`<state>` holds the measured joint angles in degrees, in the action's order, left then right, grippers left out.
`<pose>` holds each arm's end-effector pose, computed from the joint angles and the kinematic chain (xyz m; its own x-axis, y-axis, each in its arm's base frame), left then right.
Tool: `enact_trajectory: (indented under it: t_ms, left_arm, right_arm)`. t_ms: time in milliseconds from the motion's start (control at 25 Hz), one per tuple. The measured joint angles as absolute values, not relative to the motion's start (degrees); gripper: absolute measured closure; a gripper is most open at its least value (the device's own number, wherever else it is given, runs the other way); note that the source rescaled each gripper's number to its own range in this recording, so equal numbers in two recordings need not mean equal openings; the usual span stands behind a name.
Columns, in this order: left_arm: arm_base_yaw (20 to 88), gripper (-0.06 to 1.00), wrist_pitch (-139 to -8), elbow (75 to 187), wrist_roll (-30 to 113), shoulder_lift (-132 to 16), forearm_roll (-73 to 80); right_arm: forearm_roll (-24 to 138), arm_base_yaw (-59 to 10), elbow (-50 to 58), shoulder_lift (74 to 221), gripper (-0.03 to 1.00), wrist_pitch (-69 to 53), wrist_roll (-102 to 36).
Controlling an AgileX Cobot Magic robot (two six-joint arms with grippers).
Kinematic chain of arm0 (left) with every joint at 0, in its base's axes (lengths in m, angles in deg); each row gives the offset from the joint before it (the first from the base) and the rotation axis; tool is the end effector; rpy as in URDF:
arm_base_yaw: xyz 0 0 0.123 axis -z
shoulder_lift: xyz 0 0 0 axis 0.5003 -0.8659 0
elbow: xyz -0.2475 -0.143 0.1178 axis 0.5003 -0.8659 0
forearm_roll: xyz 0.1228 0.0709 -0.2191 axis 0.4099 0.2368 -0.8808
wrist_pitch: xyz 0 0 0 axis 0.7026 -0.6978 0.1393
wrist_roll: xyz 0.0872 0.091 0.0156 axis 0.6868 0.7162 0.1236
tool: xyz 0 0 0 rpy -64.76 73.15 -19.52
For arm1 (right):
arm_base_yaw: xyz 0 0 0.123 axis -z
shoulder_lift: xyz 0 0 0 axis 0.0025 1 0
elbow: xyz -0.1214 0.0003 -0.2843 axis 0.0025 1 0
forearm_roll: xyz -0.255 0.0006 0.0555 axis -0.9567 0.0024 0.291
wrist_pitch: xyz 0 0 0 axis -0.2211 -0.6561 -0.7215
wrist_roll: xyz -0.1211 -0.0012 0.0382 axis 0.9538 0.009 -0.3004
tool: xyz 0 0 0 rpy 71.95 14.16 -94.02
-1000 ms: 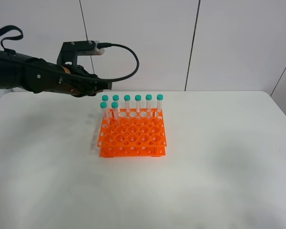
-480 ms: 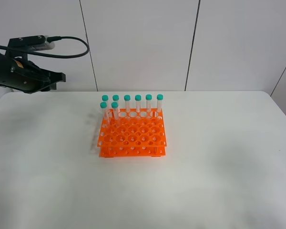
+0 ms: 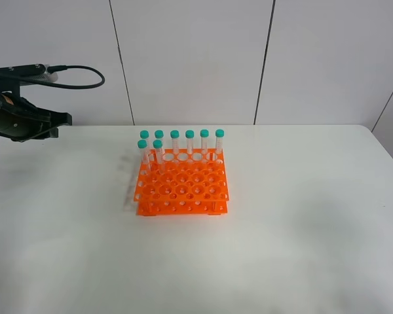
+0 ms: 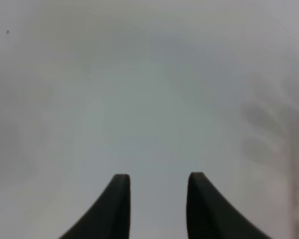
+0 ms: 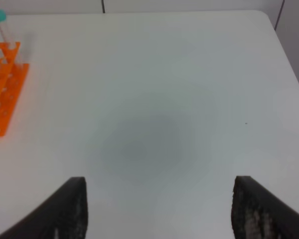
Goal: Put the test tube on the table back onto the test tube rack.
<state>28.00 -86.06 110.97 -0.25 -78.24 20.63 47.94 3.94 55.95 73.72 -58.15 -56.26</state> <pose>0.3841 0.0157 0.2293 -0.7022 -0.0967 -0.7054 -0.0979 0.9944 -0.0389 0.0129 -0.0029 0.2658 -0.4308 0.0313 -0.9019 0.0851 0.9964 -0.0061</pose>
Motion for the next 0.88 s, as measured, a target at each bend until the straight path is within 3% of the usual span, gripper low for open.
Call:
enact_trajectory:
  t_ms: [120, 200, 320, 400, 520, 880]
  left_arm:
    - [28.0, 0.69, -87.1, 110.2, 0.3, -77.8, 20.6]
    - [28.0, 0.51, -87.2, 109.5, 0.5, -76.7, 20.6]
    - [28.0, 0.15, -86.9, 108.5, 0.6, -74.7, 20.6]
    - [28.0, 0.03, -87.0, 108.1, 0.6, -74.0, 20.7]
    - [28.0, -0.03, -88.1, 108.0, 0.6, -73.6, 20.8]
    - [28.0, -0.06, -93.4, 107.9, 0.6, -68.9, 21.9]
  right_arm:
    - [47.9, 3.9, 55.9, 73.7, 0.38, -58.1, -56.3]
    - [47.9, 3.9, 55.9, 73.7, 0.38, -58.1, -56.3]
    - [47.9, 3.9, 55.9, 73.7, 0.38, -58.1, -56.3]
    - [47.9, 3.9, 55.9, 73.7, 0.38, -58.1, -56.3]
    - [47.9, 3.9, 55.9, 73.7, 0.38, -58.1, -56.3]
    - [47.9, 3.9, 55.9, 73.7, 0.38, -58.1, -56.3]
